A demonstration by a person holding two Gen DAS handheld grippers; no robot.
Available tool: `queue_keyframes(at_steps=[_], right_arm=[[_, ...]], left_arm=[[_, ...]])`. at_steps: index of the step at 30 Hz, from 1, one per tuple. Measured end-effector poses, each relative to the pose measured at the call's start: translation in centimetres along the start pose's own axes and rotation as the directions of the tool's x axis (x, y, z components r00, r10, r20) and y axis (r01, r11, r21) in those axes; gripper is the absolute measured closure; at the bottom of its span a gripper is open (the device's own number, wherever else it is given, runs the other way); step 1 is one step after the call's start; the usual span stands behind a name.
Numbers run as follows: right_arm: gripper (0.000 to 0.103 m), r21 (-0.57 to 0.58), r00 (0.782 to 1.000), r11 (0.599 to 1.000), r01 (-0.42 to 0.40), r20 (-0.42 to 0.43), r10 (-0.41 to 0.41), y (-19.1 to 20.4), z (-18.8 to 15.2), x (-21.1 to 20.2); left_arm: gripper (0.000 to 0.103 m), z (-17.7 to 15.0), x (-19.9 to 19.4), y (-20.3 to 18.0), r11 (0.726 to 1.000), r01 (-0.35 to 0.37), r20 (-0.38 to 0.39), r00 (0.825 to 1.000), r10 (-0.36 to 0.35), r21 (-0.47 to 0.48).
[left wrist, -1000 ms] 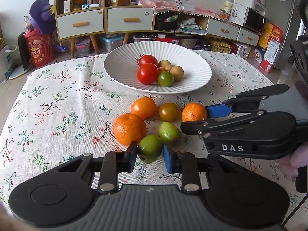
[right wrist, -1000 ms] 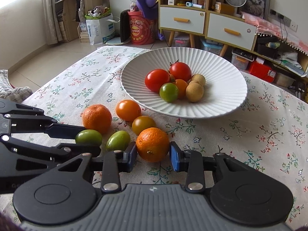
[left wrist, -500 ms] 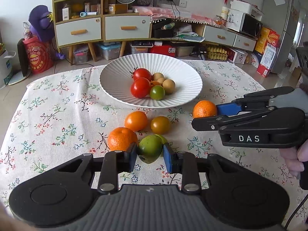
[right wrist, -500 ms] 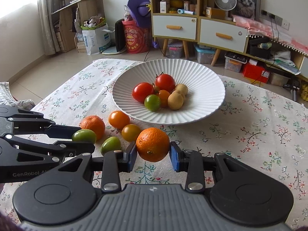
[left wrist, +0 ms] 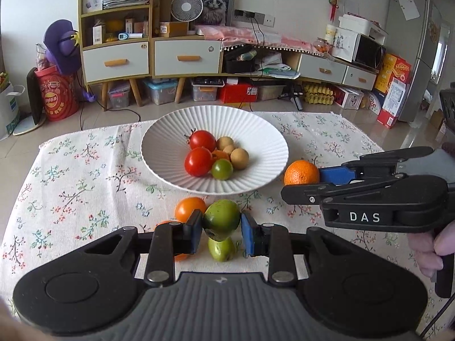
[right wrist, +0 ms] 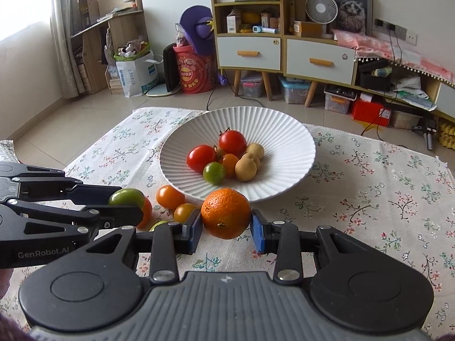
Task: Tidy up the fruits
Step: 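Carry the lime and orange over the white bowl and release them inside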
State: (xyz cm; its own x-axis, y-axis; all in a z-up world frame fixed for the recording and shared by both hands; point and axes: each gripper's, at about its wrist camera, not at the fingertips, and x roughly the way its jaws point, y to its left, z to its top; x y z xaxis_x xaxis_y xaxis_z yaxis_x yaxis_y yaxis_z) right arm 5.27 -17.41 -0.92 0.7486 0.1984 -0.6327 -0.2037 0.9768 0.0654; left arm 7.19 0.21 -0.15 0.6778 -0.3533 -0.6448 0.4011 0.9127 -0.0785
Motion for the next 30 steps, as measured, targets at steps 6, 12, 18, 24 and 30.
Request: queue_keyframes(at_steps=[6,12,18,24,30], right_arm=[[0.070,0.051,0.999,0.998,0.021,0.035,-0.023,-1.3,1.1,0.2],[0.070,0.107,0.998,0.994,0.032,0.047,-0.038,-2.4,2.2,1.3],[0.070,0.155,0.997,0.986,0.055,0.039,-0.062,-3.5,2.8,2.5],[0.070,0.146,0.998,0.987,0.059,0.025,-0.064,-3.5,2.9,3.6],[0.070,0.130,0.998,0.989,0.064,0.004,-0.065,-3.7,2.5,4.6]], left_arm=[[0.075,1.5,1.3,0.6,0.999,-0.033,0.012,0.999,0.034,-0.031],[0.075,3.6,3.2,1.9,0.991,-0.077,0.024,0.996,0.080,-0.108],[0.075,5.0,5.2,2.7,0.980,-0.099,0.037,0.994,0.107,-0.175],[0.075,5.2,6.8,3.6,0.969,-0.098,0.037,0.993,0.109,-0.228],[0.075,4.8,7.8,4.3,0.960,-0.100,0.011,0.994,0.107,-0.260]])
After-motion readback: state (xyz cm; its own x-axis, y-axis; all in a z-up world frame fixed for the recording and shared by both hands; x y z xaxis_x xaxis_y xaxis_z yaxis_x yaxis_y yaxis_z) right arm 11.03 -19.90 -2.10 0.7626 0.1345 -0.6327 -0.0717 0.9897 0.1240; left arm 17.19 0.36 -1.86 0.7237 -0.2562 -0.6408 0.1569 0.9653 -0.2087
